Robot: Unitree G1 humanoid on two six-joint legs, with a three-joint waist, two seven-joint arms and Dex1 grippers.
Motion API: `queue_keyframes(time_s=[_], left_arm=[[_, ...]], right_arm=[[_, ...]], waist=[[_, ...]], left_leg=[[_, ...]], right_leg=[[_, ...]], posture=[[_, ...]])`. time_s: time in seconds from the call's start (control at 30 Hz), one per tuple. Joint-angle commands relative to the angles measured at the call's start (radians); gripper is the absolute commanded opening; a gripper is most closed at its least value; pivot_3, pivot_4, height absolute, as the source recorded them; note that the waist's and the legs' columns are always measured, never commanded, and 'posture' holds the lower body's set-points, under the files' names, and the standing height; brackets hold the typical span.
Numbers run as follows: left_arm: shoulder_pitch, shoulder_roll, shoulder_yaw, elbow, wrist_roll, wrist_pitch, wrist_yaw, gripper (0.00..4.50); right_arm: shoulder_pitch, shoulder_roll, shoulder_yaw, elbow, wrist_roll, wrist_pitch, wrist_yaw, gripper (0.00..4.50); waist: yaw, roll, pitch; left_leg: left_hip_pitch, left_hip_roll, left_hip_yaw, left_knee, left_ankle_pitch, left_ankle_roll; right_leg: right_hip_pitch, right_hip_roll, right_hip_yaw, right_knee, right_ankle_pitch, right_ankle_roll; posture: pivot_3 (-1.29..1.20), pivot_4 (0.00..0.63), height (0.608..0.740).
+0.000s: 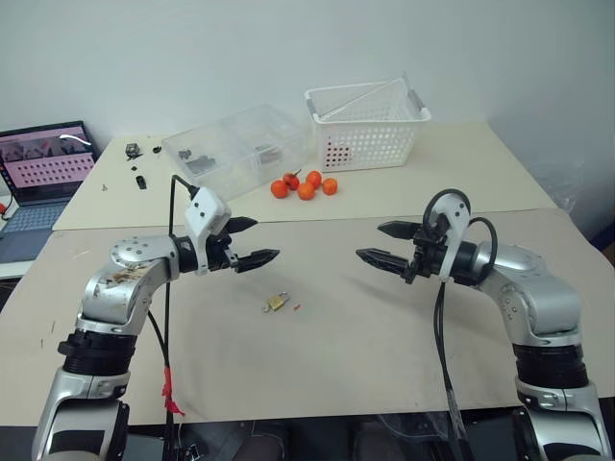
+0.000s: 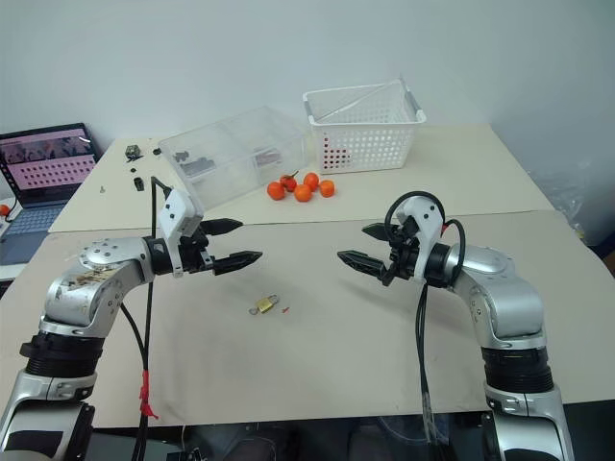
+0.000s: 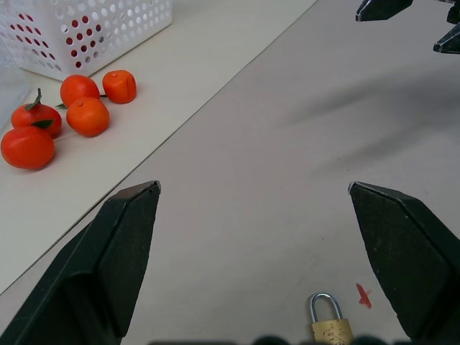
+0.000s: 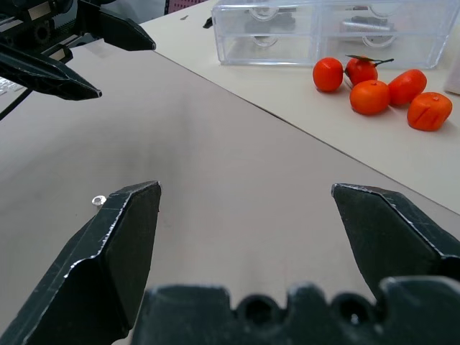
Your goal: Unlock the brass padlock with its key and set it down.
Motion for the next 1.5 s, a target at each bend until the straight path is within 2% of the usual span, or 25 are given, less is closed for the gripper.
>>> queue_keyframes(time_s=[0.03, 0.2, 0.37, 0.47, 0.63, 0.87, 1.13, 1.5], left_arm=[[0.039, 0.031, 0.074, -0.037, -0.012, 0.0, 0.023, 4.46], [0.191, 0.119, 0.229, -0.137, -0.059, 0.037, 0.036, 4.46], [0.288, 0.163, 0.289, -0.224, -0.081, 0.049, 0.038, 4.46], [0.376, 0.19, 0.35, -0.27, -0.067, 0.067, 0.079, 4.46], [0.517, 0.224, 0.432, -0.339, -0.043, 0.116, 0.14, 4.46], [0.663, 0.242, 0.503, -0.383, 0.003, 0.151, 0.188, 4.46], [0.713, 0.219, 0.536, -0.449, -0.009, 0.178, 0.216, 4.46], [0.691, 0.213, 0.517, -0.46, -0.011, 0.183, 0.232, 4.46]], right_arm=[[-0.065, -0.017, 0.055, 0.008, 0.008, -0.043, 0.056, 4.5], [-0.248, 0.028, 0.265, 0.275, -0.081, -0.237, 0.265, 4.5], [-0.409, 0.132, 0.376, 0.59, -0.168, -0.44, 0.393, 4.5], [-0.523, 0.251, 0.457, 0.832, -0.252, -0.601, 0.45, 4.5], [-0.62, 0.397, 0.499, 1.091, -0.333, -0.786, 0.511, 4.5], [-0.675, 0.53, 0.509, 1.296, -0.429, -0.948, 0.489, 4.5], [-0.735, 0.623, 0.472, 1.419, -0.495, -1.005, 0.396, 4.5], [-0.732, 0.647, 0.464, 1.486, -0.588, -1.022, 0.29, 4.5]], waist=[[0.0, 0.0, 0.0], [-0.052, -0.001, 0.001], [-0.034, -0.002, 0.001], [-0.033, -0.003, 0.001], [-0.042, -0.003, 0.001], [-0.043, -0.002, 0.001], [-0.05, 0.0, 0.003], [-0.056, 0.001, 0.003]], left_leg=[[0.0, 0.0, 0.0, 0.0, 0.0, 0.0], [0.003, 0.009, 0.009, 0.0, -0.003, 0.0], [0.003, 0.017, 0.008, 0.0, -0.007, -0.007], [0.002, 0.018, 0.008, 0.0, -0.007, -0.008], [0.002, 0.022, 0.013, 0.0, -0.009, -0.012], [0.003, 0.026, 0.014, -0.001, -0.012, -0.017], [0.004, 0.027, 0.013, -0.003, -0.011, -0.019], [0.008, 0.026, 0.014, -0.007, -0.011, -0.019]], right_leg=[[0.0, 0.0, 0.0, 0.0, 0.0, 0.0], [-0.002, 0.01, 0.008, 0.0, 0.002, -0.003], [-0.003, 0.016, 0.007, 0.0, 0.004, -0.006], [-0.004, 0.018, 0.007, 0.0, 0.005, -0.007], [-0.012, 0.023, 0.007, 0.001, 0.009, -0.014], [-0.016, 0.03, 0.008, 0.003, 0.01, -0.017], [-0.016, 0.031, 0.008, 0.003, 0.012, -0.02], [-0.017, 0.031, 0.008, 0.004, 0.012, -0.02]], posture=[[0.0, 0.15, 0.74], [0.0, 0.15, 0.74], [0.0, 0.15, 0.74], [0.0, 0.15, 0.74], [0.0, 0.15, 0.74], [0.0, 0.15, 0.74], [0.0, 0.15, 0.74], [0.0, 0.15, 0.74]])
